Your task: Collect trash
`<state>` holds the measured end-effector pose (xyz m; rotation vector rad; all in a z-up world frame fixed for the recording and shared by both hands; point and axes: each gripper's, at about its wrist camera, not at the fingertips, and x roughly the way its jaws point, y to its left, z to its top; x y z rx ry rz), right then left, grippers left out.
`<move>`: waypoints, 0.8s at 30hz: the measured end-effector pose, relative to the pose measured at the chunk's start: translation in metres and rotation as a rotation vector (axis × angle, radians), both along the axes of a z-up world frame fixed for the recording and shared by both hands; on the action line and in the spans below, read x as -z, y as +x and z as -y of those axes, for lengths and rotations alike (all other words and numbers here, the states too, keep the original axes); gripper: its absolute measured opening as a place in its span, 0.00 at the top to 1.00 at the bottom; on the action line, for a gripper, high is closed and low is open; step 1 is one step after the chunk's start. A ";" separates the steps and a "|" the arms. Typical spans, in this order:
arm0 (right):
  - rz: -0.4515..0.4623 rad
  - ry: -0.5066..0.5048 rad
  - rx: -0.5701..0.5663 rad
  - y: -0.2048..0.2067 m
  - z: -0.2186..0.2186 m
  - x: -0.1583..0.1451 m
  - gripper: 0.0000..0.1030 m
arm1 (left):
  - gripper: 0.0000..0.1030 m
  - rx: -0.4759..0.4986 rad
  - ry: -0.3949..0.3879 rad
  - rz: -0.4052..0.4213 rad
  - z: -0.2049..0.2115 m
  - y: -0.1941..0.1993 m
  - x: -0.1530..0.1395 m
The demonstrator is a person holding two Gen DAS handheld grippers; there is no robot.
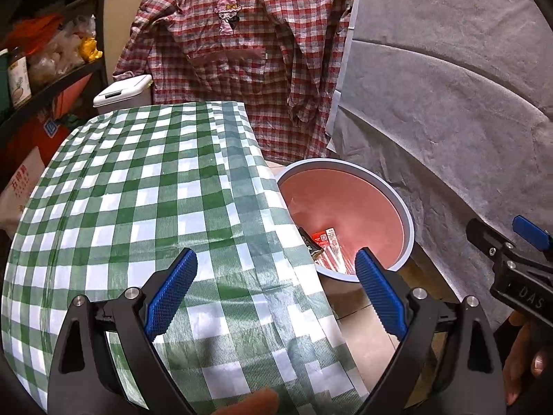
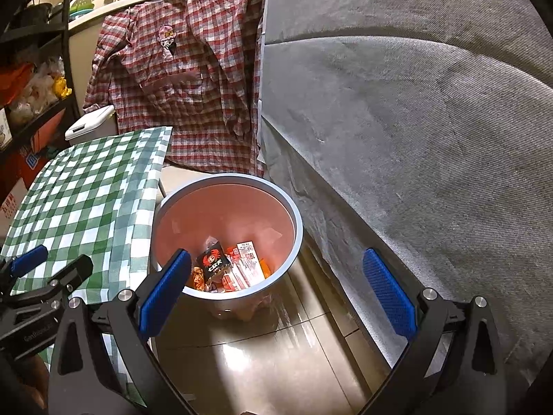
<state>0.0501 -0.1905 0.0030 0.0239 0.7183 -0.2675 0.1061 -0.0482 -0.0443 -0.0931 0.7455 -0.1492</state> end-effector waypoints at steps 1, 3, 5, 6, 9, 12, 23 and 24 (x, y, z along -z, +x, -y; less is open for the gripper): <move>0.004 0.001 -0.001 -0.001 0.000 -0.001 0.05 | 0.13 -0.002 -0.001 -0.002 0.000 -0.001 0.001; 0.011 0.000 -0.003 -0.003 -0.002 -0.003 0.05 | 0.13 -0.002 -0.001 -0.004 0.000 -0.004 0.003; 0.016 0.000 -0.006 -0.004 -0.003 -0.005 0.05 | 0.13 -0.005 0.002 -0.006 0.000 -0.006 0.005; 0.020 0.000 -0.006 -0.005 -0.003 -0.006 0.05 | 0.13 -0.005 0.004 -0.007 0.000 -0.007 0.005; 0.023 -0.001 -0.008 -0.006 -0.004 -0.006 0.05 | 0.13 -0.011 0.002 -0.005 -0.003 -0.009 0.006; 0.027 -0.005 -0.011 -0.006 -0.005 -0.007 0.05 | 0.13 -0.014 0.003 0.000 -0.004 -0.011 0.004; 0.031 -0.015 -0.011 -0.007 -0.009 -0.009 0.05 | 0.12 -0.013 0.002 0.008 -0.007 -0.012 0.001; 0.032 -0.014 -0.011 -0.007 -0.009 -0.009 0.05 | 0.12 -0.014 0.003 0.007 -0.007 -0.012 0.001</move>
